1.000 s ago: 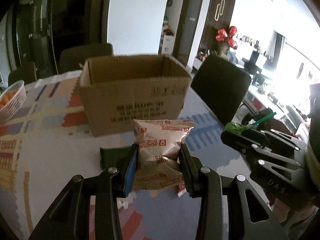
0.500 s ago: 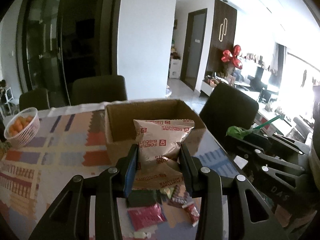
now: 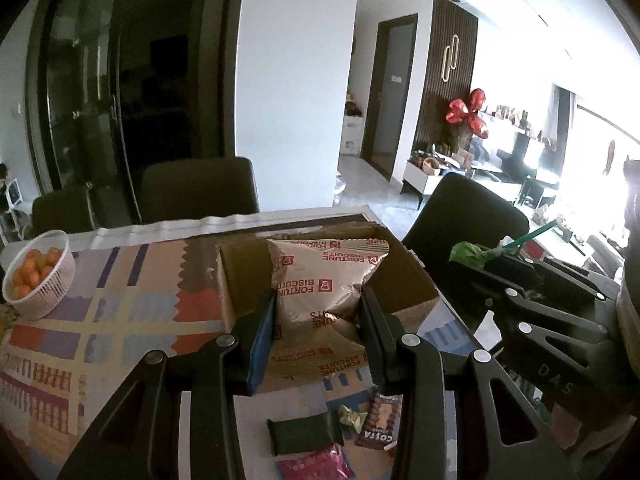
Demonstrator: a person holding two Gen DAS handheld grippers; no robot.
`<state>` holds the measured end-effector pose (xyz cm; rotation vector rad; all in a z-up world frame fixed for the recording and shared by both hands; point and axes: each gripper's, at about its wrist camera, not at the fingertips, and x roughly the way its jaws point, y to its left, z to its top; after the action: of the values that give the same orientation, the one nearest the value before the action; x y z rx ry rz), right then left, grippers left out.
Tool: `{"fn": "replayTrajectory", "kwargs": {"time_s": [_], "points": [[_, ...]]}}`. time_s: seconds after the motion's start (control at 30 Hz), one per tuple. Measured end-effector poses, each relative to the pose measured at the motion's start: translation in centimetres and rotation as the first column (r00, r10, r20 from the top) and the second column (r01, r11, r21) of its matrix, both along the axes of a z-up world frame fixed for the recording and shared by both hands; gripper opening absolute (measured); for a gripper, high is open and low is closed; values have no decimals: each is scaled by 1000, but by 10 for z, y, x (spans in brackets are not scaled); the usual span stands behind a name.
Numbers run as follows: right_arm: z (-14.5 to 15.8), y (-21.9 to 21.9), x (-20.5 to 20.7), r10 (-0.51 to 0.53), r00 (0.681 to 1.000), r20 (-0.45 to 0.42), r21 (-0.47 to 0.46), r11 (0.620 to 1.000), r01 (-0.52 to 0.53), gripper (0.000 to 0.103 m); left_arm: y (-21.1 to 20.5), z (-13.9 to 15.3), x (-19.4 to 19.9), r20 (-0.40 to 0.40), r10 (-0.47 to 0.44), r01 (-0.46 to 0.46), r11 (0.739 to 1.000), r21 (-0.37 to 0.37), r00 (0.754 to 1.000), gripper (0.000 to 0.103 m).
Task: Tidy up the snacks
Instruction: 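Carry the biscuits bag to the box with the left gripper while the right gripper carries the green lollipop there, then open both grippers to drop the biscuits bag and lollipop into the box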
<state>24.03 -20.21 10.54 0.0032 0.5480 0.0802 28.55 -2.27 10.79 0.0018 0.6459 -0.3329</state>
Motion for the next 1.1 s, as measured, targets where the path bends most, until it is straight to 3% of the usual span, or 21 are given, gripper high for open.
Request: {"fn": "replayTrajectory", "kwargs": {"time_s": [0.3,0.53,0.63,0.67,0.97,1.1], "points": [[-16,-13,44,-27,996,-80,15,999,29,27,-2,-14,45,-80,-3,3,1000,-1,997,40],[-32,-22,67,-46,989,-138,43,998,52,28,-12,-25,65,-93,25,-19,998,61,995,42],[-37,-25,70,-63,985,-163,71,995,76,50,-12,-27,60,-71,58,-50,993,107,996,62],[-38,-25,68,-72,984,-162,72,994,84,54,-11,-27,54,-58,57,-50,992,112,997,63],[-29,-15,23,-101,992,-75,1,995,101,54,0,-17,5,-8,101,-99,986,137,995,69],[-26,-9,-1,-86,995,-52,-1,996,86,54,7,-11,-20,5,109,-109,988,109,994,70]]}}
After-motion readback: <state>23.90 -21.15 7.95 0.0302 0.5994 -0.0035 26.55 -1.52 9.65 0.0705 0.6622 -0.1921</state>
